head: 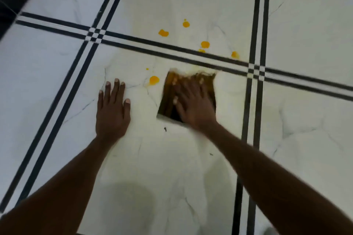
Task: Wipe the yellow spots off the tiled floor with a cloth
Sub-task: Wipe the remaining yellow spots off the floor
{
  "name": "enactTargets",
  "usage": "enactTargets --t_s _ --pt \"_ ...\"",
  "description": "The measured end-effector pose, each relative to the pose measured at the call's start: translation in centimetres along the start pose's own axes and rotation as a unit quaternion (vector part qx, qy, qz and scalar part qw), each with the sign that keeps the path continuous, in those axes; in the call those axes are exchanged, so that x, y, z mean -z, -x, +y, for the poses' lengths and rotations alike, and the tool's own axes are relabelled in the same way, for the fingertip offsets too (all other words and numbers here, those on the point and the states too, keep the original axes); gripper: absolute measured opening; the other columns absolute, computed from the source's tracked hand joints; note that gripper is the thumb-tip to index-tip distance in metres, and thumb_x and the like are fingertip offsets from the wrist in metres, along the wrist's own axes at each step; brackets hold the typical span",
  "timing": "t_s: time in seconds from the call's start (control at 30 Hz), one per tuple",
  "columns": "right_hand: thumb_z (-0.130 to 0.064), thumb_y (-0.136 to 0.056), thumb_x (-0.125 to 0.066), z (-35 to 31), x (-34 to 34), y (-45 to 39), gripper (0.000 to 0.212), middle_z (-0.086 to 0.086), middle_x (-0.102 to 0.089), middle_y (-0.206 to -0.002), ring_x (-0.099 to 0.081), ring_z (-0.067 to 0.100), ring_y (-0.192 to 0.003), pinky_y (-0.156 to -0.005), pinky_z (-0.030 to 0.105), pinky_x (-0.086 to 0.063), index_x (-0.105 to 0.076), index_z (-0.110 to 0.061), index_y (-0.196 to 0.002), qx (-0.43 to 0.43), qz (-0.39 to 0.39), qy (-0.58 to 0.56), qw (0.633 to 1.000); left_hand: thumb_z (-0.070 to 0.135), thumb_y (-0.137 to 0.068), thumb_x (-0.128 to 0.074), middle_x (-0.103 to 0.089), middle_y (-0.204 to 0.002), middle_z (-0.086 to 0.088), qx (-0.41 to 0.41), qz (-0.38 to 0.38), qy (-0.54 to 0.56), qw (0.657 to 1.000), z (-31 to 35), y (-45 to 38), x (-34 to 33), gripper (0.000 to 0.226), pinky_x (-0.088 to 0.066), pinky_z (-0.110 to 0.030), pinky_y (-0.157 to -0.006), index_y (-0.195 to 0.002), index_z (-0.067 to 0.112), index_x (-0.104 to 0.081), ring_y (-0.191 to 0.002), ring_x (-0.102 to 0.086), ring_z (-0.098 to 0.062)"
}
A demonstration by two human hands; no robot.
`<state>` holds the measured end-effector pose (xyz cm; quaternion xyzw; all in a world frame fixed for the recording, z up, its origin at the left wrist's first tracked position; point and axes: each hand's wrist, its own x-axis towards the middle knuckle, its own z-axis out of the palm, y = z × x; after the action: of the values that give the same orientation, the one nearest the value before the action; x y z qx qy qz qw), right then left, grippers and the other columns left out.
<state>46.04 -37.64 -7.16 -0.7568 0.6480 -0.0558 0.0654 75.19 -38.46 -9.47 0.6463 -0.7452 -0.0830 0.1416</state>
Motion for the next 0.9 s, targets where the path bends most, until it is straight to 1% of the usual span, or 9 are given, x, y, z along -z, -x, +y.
enactTargets --t_s 0.07,0.13,0.23,0.37,0.5,0.57,0.63,0.73,0.9 --pt "-0.047 -0.112 -0.028 -0.9 0.7 5.3 0.058 0.0 -0.012 -0.176 -0.004 0.023 -0.164 -0.132 0.052 -0.007 -0.022 -0.028 -0.166 0.071 -0.048 -0.004 0.996 0.035 -0.108 -0.025 -0.016 -0.174 -0.004 0.009 -0.008 0.008 1.0 0.1 -0.3 0.4 0.06 -0.012 -0.051 -0.131 -0.165 0.017 -0.021 -0.162 -0.007 -0.025" --pt "-0.045 -0.112 -0.026 2.4 1.4 7.7 0.058 -0.003 -0.008 -0.176 0.0 0.021 -0.164 -0.132 0.053 -0.009 -0.016 -0.03 -0.167 0.086 -0.065 -0.011 0.994 0.034 -0.108 -0.027 -0.017 -0.174 -0.003 0.012 -0.002 0.011 1.0 0.5 -0.2 0.3 0.06 -0.012 -0.05 -0.131 -0.165 0.017 -0.022 -0.162 -0.008 -0.025" --pt "-0.043 -0.112 -0.021 6.3 1.3 1.7 0.057 0.002 -0.016 -0.175 -0.008 0.025 -0.164 -0.13 0.056 -0.012 -0.019 -0.026 -0.167 -0.001 -0.019 0.004 1.0 0.033 -0.108 -0.03 -0.016 -0.174 -0.004 0.004 -0.003 0.01 1.0 0.5 -0.5 0.3 0.06 -0.011 -0.049 -0.131 -0.165 0.016 -0.022 -0.163 -0.008 -0.024" --pt "-0.044 -0.109 -0.021 0.3 -0.6 -10.6 0.061 0.007 -0.025 -0.173 -0.019 0.031 -0.161 -0.13 0.055 -0.012 -0.029 -0.019 -0.164 -0.091 0.027 -0.002 0.995 0.037 -0.108 -0.028 -0.012 -0.175 -0.001 0.007 -0.009 0.01 1.0 0.2 -0.3 -0.1 0.061 -0.006 -0.045 -0.132 -0.166 0.018 -0.019 -0.163 -0.004 -0.021" --pt "-0.046 -0.11 -0.018 -8.6 -1.6 -9.4 0.06 0.004 -0.02 -0.175 -0.012 0.029 -0.163 -0.131 0.055 -0.008 -0.026 -0.023 -0.165 0.045 -0.008 -0.007 0.999 0.039 -0.109 -0.023 -0.017 -0.174 -0.002 0.011 -0.003 0.034 0.999 -0.1 -0.3 -0.1 0.06 -0.008 -0.045 -0.132 -0.165 0.017 -0.023 -0.163 -0.007 -0.02" --pt "-0.047 -0.112 -0.02 -8.7 -1.5 -3.1 0.058 0.002 -0.014 -0.176 -0.008 0.026 -0.164 -0.131 0.056 -0.008 -0.023 -0.026 -0.166 0.112 -0.039 -0.008 0.993 0.04 -0.109 -0.022 -0.019 -0.173 -0.004 0.003 -0.016 0.043 0.999 -0.2 -0.2 0.2 0.06 -0.01 -0.046 -0.132 -0.164 0.014 -0.025 -0.162 -0.009 -0.022" --pt "-0.046 -0.112 -0.023 -6.4 -0.5 4.3 0.057 -0.001 -0.008 -0.177 -0.002 0.023 -0.164 -0.13 0.056 -0.012 -0.019 -0.028 -0.167 0.125 -0.067 -0.012 0.99 0.041 -0.109 -0.024 -0.018 -0.174 -0.005 -0.012 -0.027 0.04 0.999 -0.3 0.2 1.1 0.062 -0.01 -0.048 -0.132 -0.164 0.013 -0.024 -0.163 -0.008 -0.023" --pt "-0.047 -0.111 -0.027 -0.8 1.4 10.2 0.059 -0.004 -0.006 -0.177 0.001 0.019 -0.164 -0.129 0.057 -0.018 -0.016 -0.031 -0.167 0.081 -0.083 -0.017 0.993 0.041 -0.109 -0.024 -0.014 -0.174 -0.004 -0.023 -0.041 0.052 0.998 -0.4 0.2 1.5 0.063 -0.011 -0.05 -0.131 -0.165 0.013 -0.021 -0.163 -0.004 -0.022" --pt "-0.051 -0.11 -0.018 3.5 0.5 -1.5 0.062 0.004 -0.017 -0.175 -0.009 0.028 -0.163 -0.131 0.057 -0.009 -0.021 -0.026 -0.166 -0.061 -0.013 -0.006 0.998 0.042 -0.109 -0.021 -0.016 -0.174 -0.003 -0.015 -0.014 0.052 0.998 -0.6 -0.1 0.4 0.062 -0.009 -0.045 -0.132 -0.165 0.015 -0.022 -0.163 -0.005 -0.02"
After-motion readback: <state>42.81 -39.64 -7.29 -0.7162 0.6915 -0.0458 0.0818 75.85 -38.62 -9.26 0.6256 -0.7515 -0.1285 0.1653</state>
